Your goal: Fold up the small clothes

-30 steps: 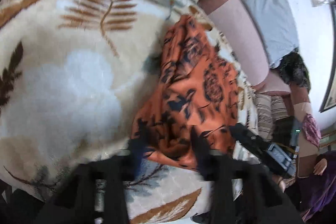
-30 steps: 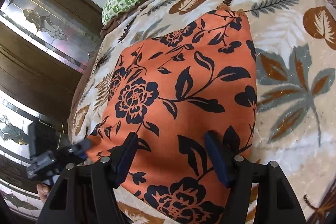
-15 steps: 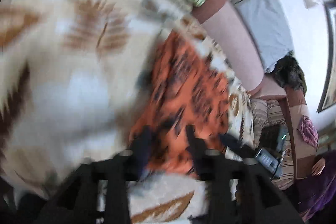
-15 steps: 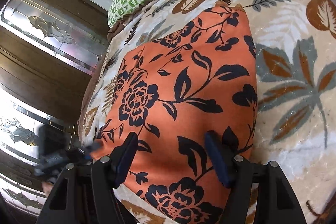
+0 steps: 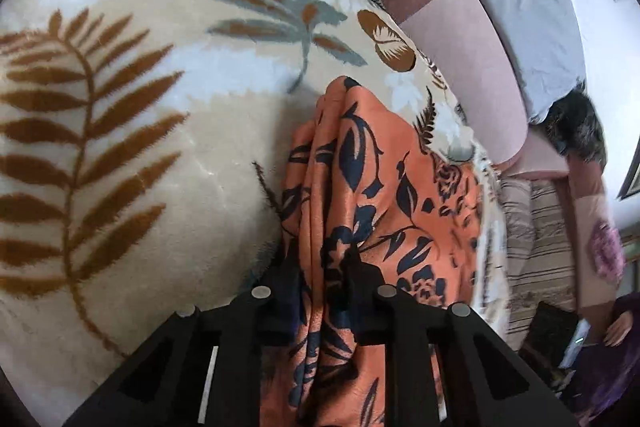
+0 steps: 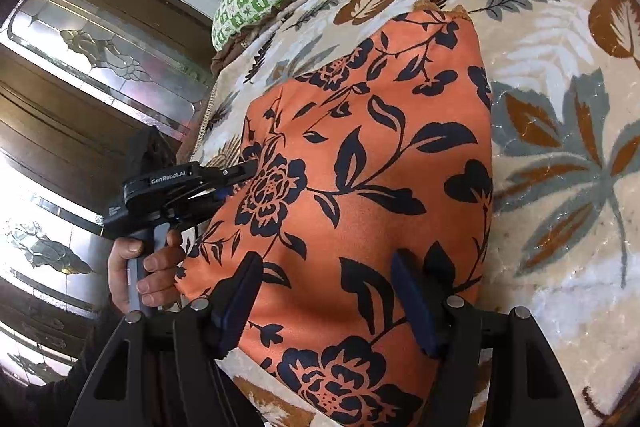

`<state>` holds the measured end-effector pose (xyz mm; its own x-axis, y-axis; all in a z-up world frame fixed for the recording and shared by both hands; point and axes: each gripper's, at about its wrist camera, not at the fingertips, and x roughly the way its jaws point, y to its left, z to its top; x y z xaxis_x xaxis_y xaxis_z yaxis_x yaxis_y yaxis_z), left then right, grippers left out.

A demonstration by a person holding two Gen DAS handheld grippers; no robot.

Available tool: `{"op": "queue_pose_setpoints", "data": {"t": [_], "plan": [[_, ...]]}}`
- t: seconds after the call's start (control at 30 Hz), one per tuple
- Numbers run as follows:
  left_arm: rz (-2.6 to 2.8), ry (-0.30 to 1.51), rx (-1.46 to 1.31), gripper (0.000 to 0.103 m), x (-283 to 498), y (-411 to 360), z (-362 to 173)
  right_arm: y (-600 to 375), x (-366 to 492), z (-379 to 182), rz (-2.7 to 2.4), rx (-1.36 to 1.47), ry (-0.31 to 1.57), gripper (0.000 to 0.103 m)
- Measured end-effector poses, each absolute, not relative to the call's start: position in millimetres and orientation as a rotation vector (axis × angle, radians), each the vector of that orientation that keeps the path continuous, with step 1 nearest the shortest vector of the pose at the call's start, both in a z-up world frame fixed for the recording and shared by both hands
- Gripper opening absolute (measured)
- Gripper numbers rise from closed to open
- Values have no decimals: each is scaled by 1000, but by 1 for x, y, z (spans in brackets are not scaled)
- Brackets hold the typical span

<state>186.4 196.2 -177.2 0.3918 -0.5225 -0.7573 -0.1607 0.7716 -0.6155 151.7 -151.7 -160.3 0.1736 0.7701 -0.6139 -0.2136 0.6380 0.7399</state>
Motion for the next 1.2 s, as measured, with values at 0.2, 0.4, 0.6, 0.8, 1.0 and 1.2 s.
{"op": "queue_pose_setpoints", "data": {"t": [0.2,0.4,0.6,0.8,1.0,1.2], "plan": [[-210,1157,-570,25,182,185,-146,-152,153,-156,736,553,1222,70],[-261,1019,-425,33,118,172,-97,-157,142,-127,720,579,1165,70],[-146,1157,-364,40,103,162,-144,-156,139,-152,686,647,1233,72],[-155,1048,-260,42,80,147,-109,-167,142,-129,666,646,1185,73],[-75,1116,-196,47,72,146,-135,-174,150,-144,648,733,1244,75],[-89,1084,-159,63,73,142,-124,-180,179,-138,629,755,1213,78]]}}
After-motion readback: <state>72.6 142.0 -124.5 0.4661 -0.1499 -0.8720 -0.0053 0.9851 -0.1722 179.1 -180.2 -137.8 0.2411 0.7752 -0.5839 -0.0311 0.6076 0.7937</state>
